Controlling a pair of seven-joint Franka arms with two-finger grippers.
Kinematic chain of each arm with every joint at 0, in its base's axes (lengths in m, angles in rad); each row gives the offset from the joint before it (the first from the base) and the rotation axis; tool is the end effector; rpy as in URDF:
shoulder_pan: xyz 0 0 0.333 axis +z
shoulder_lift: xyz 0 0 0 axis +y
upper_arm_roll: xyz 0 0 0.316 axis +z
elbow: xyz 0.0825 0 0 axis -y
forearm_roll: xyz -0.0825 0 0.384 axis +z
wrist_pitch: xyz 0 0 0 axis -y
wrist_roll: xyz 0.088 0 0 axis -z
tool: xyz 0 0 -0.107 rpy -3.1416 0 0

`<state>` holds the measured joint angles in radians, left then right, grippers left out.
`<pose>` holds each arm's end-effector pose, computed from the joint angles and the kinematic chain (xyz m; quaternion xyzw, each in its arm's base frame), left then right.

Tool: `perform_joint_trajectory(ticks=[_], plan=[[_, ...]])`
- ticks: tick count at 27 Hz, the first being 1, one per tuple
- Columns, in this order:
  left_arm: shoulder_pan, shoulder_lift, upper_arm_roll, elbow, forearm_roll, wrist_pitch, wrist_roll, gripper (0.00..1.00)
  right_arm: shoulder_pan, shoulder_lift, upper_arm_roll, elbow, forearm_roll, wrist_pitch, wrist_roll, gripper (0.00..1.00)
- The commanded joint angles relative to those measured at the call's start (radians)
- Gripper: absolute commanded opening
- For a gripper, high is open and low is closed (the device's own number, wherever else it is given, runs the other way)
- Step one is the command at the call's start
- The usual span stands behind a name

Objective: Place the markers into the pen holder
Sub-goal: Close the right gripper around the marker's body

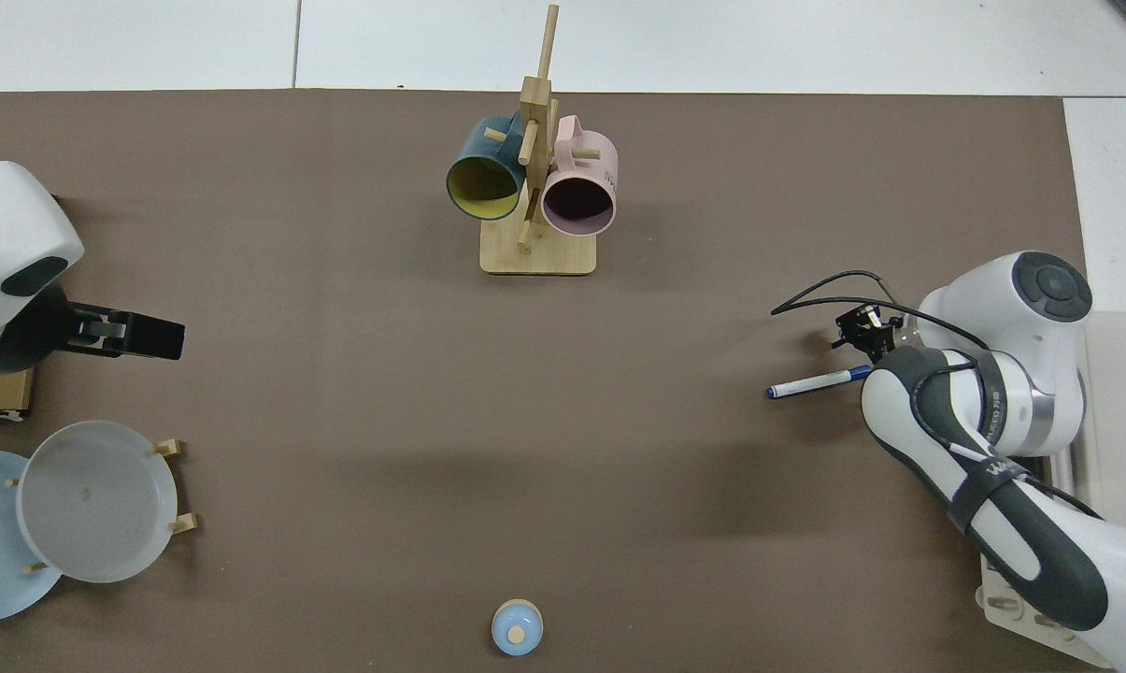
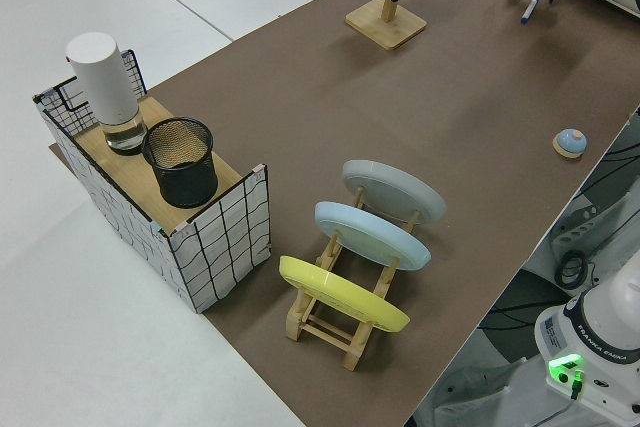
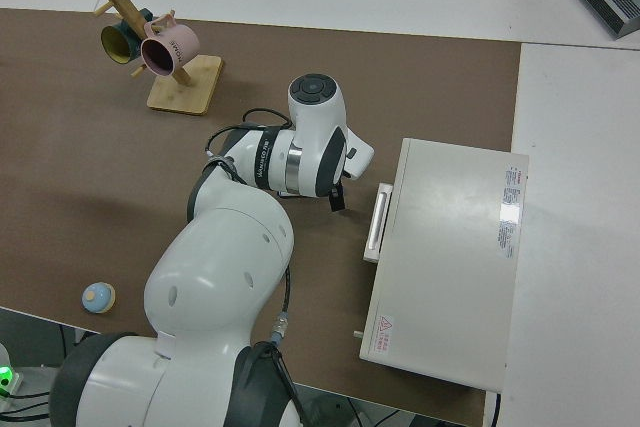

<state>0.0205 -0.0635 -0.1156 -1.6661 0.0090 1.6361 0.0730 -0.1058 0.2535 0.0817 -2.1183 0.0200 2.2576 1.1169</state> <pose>0.5378 -0.0524 0.6196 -0.9963 0.0841 -0.0166 0.0080 0.5607 -0.0134 0.2840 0.8361 -0.5454 -0.0576 0.0144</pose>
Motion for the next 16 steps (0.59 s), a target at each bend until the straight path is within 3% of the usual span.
perform_joint_trajectory(ticks=[1, 7, 12, 16], plan=[[0.007, -0.030, 0.001, -0.035, -0.012, 0.004, 0.013, 1.00, -0.032, -0.025, 0.010, -0.045, 0.047, 0.059, 0.017, 0.70], [0.009, -0.030, 0.002, -0.035, -0.012, 0.004, 0.014, 1.00, -0.032, -0.030, 0.010, -0.071, 0.090, 0.108, 0.038, 0.46], [0.009, -0.030, 0.002, -0.035, -0.012, 0.005, 0.014, 1.00, -0.031, -0.034, 0.010, -0.081, 0.097, 0.126, 0.040, 0.09], [0.009, -0.029, 0.002, -0.035, -0.012, 0.008, 0.014, 1.00, -0.022, -0.034, 0.010, -0.084, 0.115, 0.126, 0.040, 0.00]])
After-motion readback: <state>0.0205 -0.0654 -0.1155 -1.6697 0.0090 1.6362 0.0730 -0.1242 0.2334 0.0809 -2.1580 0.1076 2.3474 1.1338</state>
